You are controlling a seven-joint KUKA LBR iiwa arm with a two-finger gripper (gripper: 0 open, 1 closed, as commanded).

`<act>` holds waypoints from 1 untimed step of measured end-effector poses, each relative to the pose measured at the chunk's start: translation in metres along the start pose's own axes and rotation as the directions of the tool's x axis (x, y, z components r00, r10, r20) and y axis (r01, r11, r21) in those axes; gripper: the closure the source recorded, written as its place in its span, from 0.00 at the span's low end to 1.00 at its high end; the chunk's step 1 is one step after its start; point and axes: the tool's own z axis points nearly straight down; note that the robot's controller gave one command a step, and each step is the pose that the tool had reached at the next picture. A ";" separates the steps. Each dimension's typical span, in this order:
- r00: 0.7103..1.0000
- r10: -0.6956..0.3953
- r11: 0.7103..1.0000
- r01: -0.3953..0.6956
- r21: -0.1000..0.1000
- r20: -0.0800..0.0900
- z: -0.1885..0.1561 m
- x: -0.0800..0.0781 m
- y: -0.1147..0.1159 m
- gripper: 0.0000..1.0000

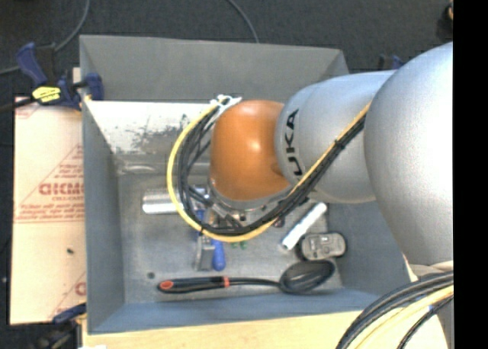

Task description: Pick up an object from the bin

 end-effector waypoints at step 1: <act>1.000 0.005 1.000 -0.005 -0.001 0.008 -0.005 -0.002 -0.001 0.00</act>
Offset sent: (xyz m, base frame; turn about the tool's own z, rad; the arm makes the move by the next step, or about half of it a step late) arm 0.0222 -0.0491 -0.0606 0.3163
